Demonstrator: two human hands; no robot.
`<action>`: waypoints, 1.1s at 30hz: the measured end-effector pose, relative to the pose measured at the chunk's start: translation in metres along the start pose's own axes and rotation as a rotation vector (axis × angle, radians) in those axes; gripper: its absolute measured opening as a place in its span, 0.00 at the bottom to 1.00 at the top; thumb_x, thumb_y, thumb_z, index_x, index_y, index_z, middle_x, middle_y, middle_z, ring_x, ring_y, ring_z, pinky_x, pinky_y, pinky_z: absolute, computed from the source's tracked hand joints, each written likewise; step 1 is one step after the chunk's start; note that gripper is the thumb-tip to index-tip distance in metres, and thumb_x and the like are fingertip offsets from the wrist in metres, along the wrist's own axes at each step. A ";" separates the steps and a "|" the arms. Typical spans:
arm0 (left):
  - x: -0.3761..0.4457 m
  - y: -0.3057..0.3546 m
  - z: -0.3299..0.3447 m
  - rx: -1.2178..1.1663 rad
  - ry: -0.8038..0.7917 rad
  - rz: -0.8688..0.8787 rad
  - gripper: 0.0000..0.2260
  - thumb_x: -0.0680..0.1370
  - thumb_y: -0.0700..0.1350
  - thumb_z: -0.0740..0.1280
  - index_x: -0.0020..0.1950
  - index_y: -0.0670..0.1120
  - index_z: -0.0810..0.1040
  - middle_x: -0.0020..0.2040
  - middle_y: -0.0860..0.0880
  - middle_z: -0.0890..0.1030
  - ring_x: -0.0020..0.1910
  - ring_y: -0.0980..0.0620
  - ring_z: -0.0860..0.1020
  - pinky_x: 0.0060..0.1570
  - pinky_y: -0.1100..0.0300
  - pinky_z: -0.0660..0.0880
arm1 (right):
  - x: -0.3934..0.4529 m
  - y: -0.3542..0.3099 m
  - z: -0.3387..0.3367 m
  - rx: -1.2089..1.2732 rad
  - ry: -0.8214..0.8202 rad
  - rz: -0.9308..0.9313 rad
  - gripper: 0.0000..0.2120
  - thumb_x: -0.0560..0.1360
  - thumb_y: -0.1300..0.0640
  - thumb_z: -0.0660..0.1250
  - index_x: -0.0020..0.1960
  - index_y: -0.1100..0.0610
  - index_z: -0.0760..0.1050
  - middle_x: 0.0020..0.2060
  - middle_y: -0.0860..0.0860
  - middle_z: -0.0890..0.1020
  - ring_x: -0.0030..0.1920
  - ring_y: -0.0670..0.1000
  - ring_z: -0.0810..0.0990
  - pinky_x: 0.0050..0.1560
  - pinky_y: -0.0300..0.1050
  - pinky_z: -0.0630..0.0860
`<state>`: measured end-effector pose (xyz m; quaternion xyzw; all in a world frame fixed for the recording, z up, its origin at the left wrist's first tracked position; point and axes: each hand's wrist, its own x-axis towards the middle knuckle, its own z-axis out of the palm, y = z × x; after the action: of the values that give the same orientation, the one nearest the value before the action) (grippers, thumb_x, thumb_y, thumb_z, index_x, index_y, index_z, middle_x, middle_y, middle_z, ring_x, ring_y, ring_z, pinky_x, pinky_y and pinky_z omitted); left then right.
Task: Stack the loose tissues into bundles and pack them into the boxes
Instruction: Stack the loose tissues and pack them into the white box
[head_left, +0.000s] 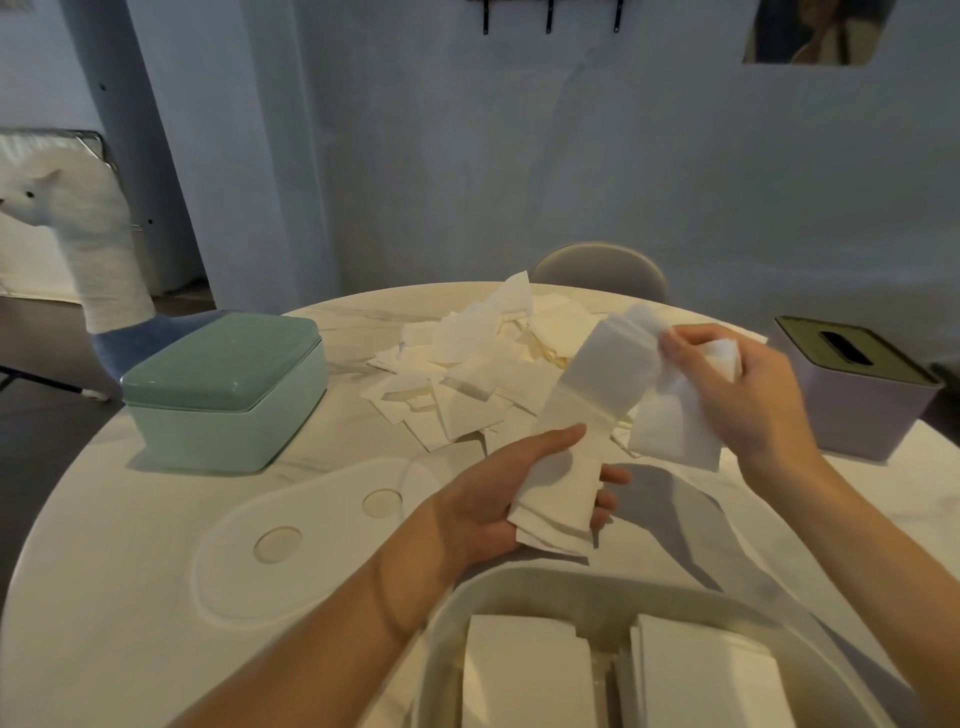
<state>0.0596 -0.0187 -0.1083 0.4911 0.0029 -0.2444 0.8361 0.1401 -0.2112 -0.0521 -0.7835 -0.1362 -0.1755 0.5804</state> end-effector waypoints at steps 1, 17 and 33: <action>0.000 0.001 0.000 -0.034 0.020 0.003 0.24 0.81 0.58 0.67 0.66 0.41 0.78 0.53 0.41 0.82 0.48 0.46 0.81 0.55 0.51 0.77 | 0.000 -0.001 -0.001 0.029 0.015 -0.009 0.08 0.79 0.46 0.69 0.52 0.48 0.82 0.46 0.43 0.81 0.47 0.50 0.79 0.48 0.48 0.78; 0.004 0.003 0.005 -0.116 0.132 0.140 0.22 0.81 0.67 0.56 0.63 0.56 0.80 0.57 0.45 0.86 0.55 0.43 0.85 0.54 0.47 0.82 | -0.013 -0.002 0.010 -0.069 -0.430 0.231 0.13 0.69 0.39 0.76 0.45 0.46 0.86 0.47 0.51 0.85 0.50 0.57 0.82 0.53 0.55 0.80; 0.008 -0.002 0.003 -0.161 0.062 0.142 0.18 0.84 0.51 0.65 0.74 0.50 0.74 0.58 0.36 0.81 0.48 0.41 0.83 0.47 0.49 0.83 | -0.007 -0.019 -0.003 0.231 -0.077 0.042 0.08 0.75 0.42 0.72 0.46 0.46 0.83 0.44 0.45 0.83 0.45 0.51 0.80 0.43 0.46 0.77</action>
<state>0.0647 -0.0253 -0.1102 0.4285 0.0134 -0.1682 0.8876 0.1255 -0.2089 -0.0374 -0.7201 -0.1613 -0.1164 0.6647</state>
